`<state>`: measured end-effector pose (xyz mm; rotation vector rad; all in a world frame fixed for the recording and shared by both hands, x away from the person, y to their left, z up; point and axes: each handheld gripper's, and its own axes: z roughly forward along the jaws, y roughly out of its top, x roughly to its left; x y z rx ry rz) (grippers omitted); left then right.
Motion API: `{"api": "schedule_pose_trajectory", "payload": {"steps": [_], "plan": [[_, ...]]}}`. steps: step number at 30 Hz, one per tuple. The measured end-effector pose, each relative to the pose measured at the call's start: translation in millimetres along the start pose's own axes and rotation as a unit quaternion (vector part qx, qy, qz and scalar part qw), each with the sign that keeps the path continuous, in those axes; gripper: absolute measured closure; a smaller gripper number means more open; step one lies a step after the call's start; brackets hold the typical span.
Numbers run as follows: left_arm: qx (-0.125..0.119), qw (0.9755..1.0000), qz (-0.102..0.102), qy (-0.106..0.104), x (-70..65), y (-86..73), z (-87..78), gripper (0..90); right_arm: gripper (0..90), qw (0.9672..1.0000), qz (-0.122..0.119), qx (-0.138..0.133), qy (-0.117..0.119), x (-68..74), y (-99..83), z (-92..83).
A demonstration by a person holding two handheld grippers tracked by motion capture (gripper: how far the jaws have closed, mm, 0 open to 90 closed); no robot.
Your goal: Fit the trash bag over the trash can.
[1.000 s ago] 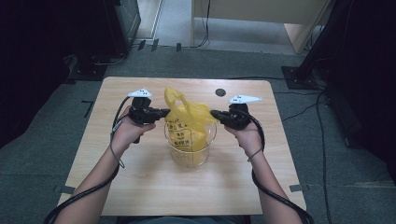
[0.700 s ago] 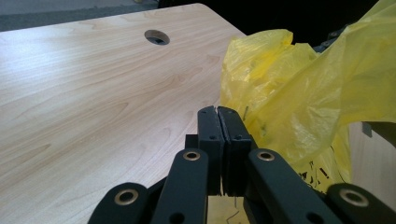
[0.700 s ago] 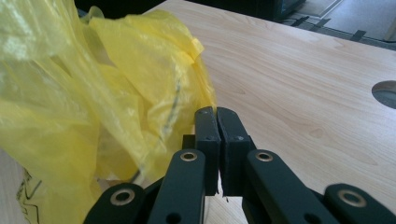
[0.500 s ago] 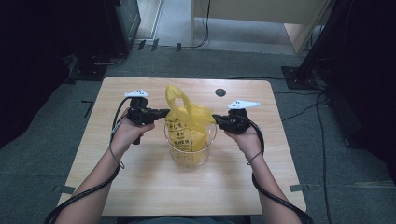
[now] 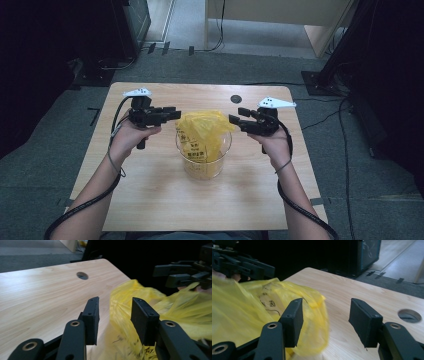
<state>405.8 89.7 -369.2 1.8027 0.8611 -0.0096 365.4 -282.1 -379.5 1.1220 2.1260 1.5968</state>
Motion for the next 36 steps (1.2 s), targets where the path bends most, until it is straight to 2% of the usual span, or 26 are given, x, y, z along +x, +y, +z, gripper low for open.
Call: {"api": "schedule_pose_trajectory", "payload": {"steps": [6, 8, 10, 12, 14, 16, 18, 23, 26, 29, 33, 36], "plan": [[0.008, 0.9995, 0.032, -0.005, -18.3, 15.0, 3.2, 54.0, 43.9, 0.9997, -0.015, 0.004, 0.019, 15.9, 17.8, 15.8], [0.016, 0.9992, 0.033, -0.015, -23.9, 18.4, 6.7, 52.8, 43.7, 0.9995, -0.014, 0.009, 0.027, 20.3, 22.5, 21.2], [0.029, 0.9985, 0.041, -0.021, -29.2, 19.7, 13.9, 51.9, 43.6, 0.9990, -0.014, 0.026, 0.034, 25.4, 25.3, 27.7], [0.049, 0.9973, 0.049, -0.023, -32.7, 18.2, 23.0, 51.8, 43.5, 0.9979, -0.025, 0.048, 0.036, 29.9, 25.6, 35.3], [0.073, 0.9958, 0.051, -0.022, -34.3, 14.2, 30.0, 51.9, 43.0, 0.9962, -0.033, 0.071, 0.038, 33.8, 23.4, 42.1], [0.085, 0.9945, 0.059, -0.021, -35.8, 8.8, 31.3, 51.8, 41.7, 0.9941, -0.039, 0.090, 0.046, 38.1, 19.3, 45.2], [0.087, 0.9938, 0.063, -0.031, -36.9, 3.8, 27.7, 50.3, 40.6, 0.9917, -0.056, 0.100, 0.057, 43.3, 15.1, 43.9], [0.098, 0.9908, 0.066, -0.066, -42.0, -9.6, 10.0, 48.4, 40.2, 0.9871, -0.072, 0.113, 0.087, 54.0, 6.0, 27.8], [0.110, 0.9881, 0.087, -0.063, -46.3, -18.8, 2.8, 47.9, 40.2, 0.9846, -0.078, 0.122, 0.097, 60.1, 0.2, 19.0], [0.102, 0.9891, 0.089, -0.057, -49.6, -23.8, -4.1, 47.9, 40.2, 0.9828, -0.090, 0.126, 0.101, 64.8, -4.0, 12.3], [0.083, 0.9906, 0.095, -0.055, -54.9, -22.4, -13.7, 47.1, 40.8, 0.9865, -0.068, 0.099, 0.112, 63.5, -3.3, 3.0], [0.061, 0.9927, 0.092, -0.050, -58.0, -17.9, -21.9, 46.8, 41.1, 0.9876, -0.060, 0.086, 0.117, 62.0, -0.7, -3.7]]}}
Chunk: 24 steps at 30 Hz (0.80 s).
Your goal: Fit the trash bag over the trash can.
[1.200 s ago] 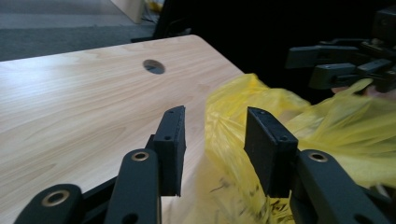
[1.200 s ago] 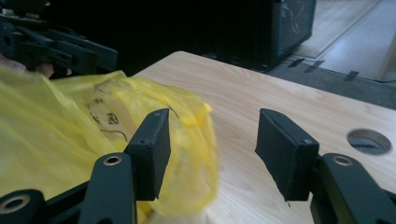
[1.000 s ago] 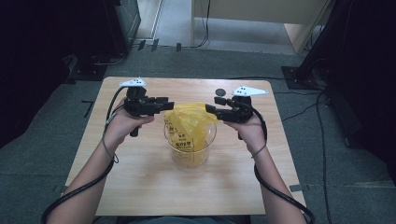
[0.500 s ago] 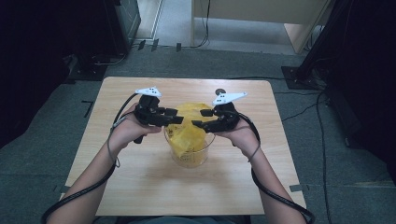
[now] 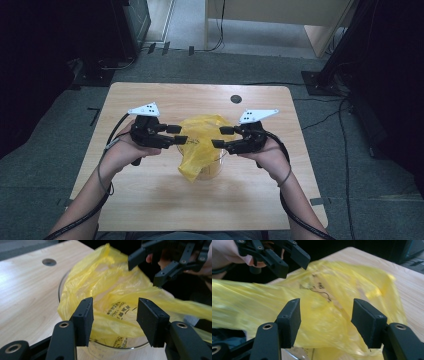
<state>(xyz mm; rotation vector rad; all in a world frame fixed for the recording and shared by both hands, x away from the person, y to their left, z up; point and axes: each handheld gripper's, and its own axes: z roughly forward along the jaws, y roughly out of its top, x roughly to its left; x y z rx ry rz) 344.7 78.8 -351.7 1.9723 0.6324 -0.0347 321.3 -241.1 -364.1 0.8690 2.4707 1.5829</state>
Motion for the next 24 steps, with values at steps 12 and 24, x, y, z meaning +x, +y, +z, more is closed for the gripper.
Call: {"api": "schedule_pose_trajectory", "payload": {"steps": [12, 24], "plan": [[0.007, 0.9999, -0.011, 0.011, -9.2, -6.3, -1.6, 43.4, 37.2, 0.9979, -0.031, -0.026, 0.050, 14.9, 3.4, -4.3], [0.041, 0.9990, -0.014, 0.010, -10.2, -17.4, 13.6, 90.0, 90.0, 0.9966, -0.048, 0.025, 0.061, 19.8, -8.3, 20.9]]}}
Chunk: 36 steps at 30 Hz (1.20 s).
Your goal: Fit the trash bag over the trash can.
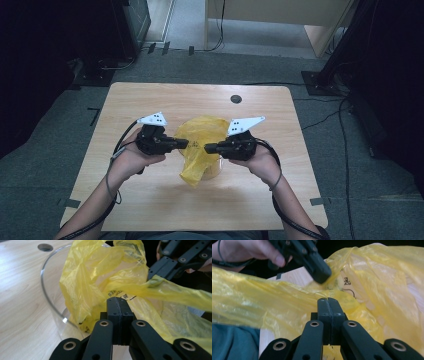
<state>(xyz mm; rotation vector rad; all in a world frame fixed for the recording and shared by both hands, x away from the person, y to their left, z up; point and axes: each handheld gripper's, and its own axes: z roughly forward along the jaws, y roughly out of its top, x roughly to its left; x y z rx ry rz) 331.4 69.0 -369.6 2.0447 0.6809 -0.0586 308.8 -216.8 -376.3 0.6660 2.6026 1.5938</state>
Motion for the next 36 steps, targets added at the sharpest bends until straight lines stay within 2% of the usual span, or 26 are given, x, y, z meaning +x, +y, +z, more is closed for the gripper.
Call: {"api": "schedule_pose_trajectory", "payload": {"steps": [3, 5, 9, 11, 14, 16, 21, 24, 26, 29, 32, 33, 36], "plan": [[-0.011, 0.9999, -0.006, 0.009, 6.0, -2.8, -14.5, 90.0, 90.0, 1.0000, -0.004, -0.002, -0.003, 0.8, -5.5, -12.5], [-0.019, 0.9996, -0.020, 0.012, 12.4, -6.4, -24.3, 90.0, 90.0, 0.9999, 0.001, -0.006, -0.011, -0.1, -10.8, -23.7], [-0.023, 0.9992, -0.032, 0.011, 17.9, -10.2, -30.8, 90.0, 89.5, 0.9997, 0.008, -0.015, -0.017, -2.1, -15.7, -33.1], [-0.039, 0.9983, -0.042, 0.009, 16.7, -9.1, -32.1, 89.8, 88.8, 0.9996, 0.009, -0.018, -0.019, -2.5, -16.1, -35.1], [-0.054, 0.9979, -0.036, 0.003, 11.6, -3.8, -30.2, 74.2, 87.5, 0.9998, 0.002, -0.014, -0.015, -0.4, -13.5, -30.8], [-0.057, 0.9982, -0.021, -0.002, 6.6, 1.1, -26.5, 65.8, 86.2, 0.9999, -0.009, -0.004, -0.014, 1.5, -10.4, -24.0], [-0.057, 0.9982, -0.014, -0.012, 2.3, 6.9, -22.8, 56.2, 85.8, 0.9999, -0.007, -0.003, -0.011, 0.9, -8.6, -19.6], [-0.064, 0.9978, -0.017, -0.011, -2.3, 12.0, -22.2, 45.9, 85.1, 0.9999, -0.010, -0.002, -0.011, 0.5, -7.7, -18.7], [-0.064, 0.9979, -0.009, -0.003, -6.3, 14.8, -21.1, 43.4, 84.9, 0.9999, -0.010, -0.004, -0.012, 0.4, -6.1, -17.8], [-0.054, 0.9985, -0.010, 0.007, -9.2, 16.8, -12.5, 39.7, 84.8, 0.9999, -0.011, -0.010, -0.007, 0.9, -1.7, -15.2], [-0.035, 0.9992, -0.009, 0.018, -7.7, 15.3, 1.4, 39.6, 84.8, 0.9998, -0.018, -0.013, -0.002, 2.5, 3.5, -8.9], [-0.029, 0.9994, -0.010, 0.017, -6.8, 14.6, 5.2, 43.2, 84.7, 0.9997, -0.020, -0.012, -0.001, 3.0, 4.8, -6.6], [-0.002, 0.9997, 0.003, 0.024, -6.0, 11.2, 16.0, 60.0, 84.8, 0.9997, -0.023, -0.010, 0.003, 4.2, 7.0, -1.6]]}}
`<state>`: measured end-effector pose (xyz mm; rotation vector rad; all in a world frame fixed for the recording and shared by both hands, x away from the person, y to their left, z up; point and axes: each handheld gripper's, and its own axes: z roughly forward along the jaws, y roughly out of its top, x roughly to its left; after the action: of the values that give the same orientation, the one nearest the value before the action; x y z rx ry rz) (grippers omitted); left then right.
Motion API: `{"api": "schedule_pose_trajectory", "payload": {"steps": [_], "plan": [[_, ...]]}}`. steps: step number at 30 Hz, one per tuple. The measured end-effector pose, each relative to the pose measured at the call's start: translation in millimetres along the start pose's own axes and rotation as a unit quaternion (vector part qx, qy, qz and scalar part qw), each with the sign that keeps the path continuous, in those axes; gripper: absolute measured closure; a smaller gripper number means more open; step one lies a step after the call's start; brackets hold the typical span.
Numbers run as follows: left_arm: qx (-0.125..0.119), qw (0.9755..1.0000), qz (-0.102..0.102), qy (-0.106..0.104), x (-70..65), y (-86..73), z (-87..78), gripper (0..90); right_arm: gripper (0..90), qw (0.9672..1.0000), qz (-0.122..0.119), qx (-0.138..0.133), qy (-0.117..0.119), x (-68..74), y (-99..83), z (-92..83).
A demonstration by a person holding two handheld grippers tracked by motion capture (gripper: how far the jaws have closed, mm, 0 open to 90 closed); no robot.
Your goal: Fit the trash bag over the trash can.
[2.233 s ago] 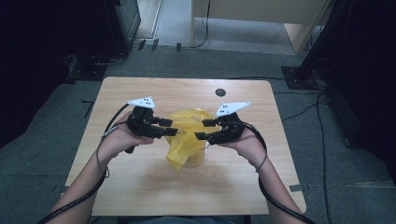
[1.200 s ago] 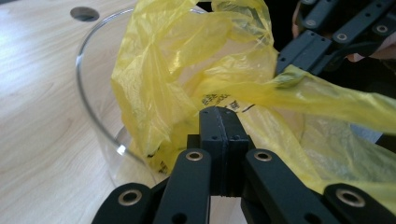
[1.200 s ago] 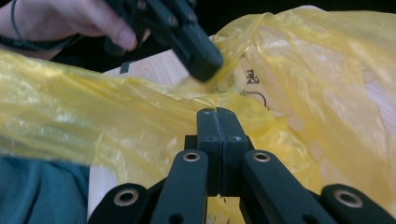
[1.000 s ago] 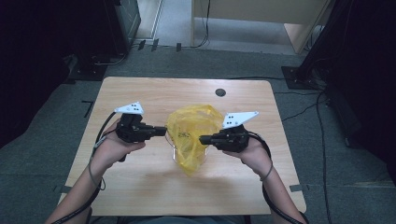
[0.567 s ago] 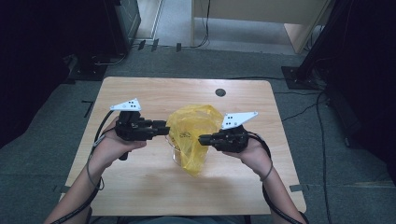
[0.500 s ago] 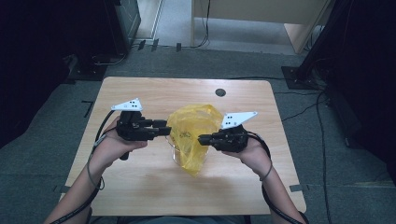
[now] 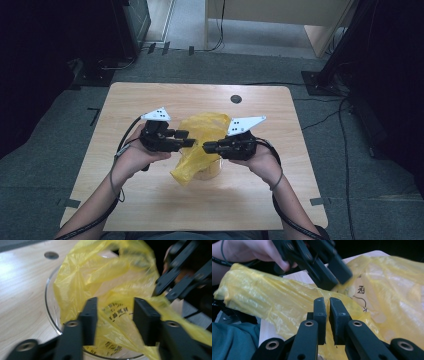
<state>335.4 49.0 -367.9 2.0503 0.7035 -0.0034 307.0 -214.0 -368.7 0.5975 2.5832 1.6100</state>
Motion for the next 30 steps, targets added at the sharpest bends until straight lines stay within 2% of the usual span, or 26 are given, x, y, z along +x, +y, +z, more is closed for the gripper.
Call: {"api": "schedule_pose_trajectory", "payload": {"steps": [4, 6, 8, 13, 16, 20, 24, 28, 30], "plan": [[0.030, 0.9995, 0.005, 0.006, 0.2, -2.6, 6.5, 89.1, 84.8, 1.0000, -0.002, 0.000, 0.001, -0.2, 0.1, 1.3], [0.033, 0.9993, 0.012, 0.010, 0.8, -3.4, 5.0, 90.0, 84.8, 1.0000, 0.000, -0.001, 0.001, 0.2, -0.7, -0.3], [0.034, 0.9993, 0.009, 0.014, 2.5, -4.1, 1.4, 90.0, 84.8, 1.0000, 0.002, -0.002, -0.001, 0.1, -2.4, -3.0], [0.004, 0.9999, 0.006, 0.012, 7.9, -4.6, -11.9, 90.0, 84.8, 1.0000, 0.007, -0.002, -0.005, -0.9, -7.7, -8.0], [-0.028, 0.9994, 0.019, 0.010, 8.5, -3.2, -20.7, 74.1, 84.7, 1.0000, 0.008, 0.002, -0.004, -0.9, -9.8, -9.4], [-0.057, 0.9983, 0.004, 0.004, 8.8, 2.0, -27.5, 61.7, 84.4, 0.9999, 0.010, 0.003, -0.006, -2.2, -11.9, -10.7], [-0.052, 0.9984, 0.004, 0.023, 5.7, 4.5, -18.9, 44.5, 84.3, 0.9999, 0.010, 0.003, -0.004, -1.6, -10.4, -8.9], [-0.051, 0.9981, -0.017, 0.032, 0.6, 3.9, -9.0, 37.3, 84.1, 1.0000, 0.006, 0.003, -0.002, -0.6, -8.4, -6.1], [-0.044, 0.9977, -0.021, 0.047, -1.7, 3.7, -3.8, 35.5, 83.9, 1.0000, 0.005, 0.004, -0.001, 0.0, -7.2, -3.4]]}}
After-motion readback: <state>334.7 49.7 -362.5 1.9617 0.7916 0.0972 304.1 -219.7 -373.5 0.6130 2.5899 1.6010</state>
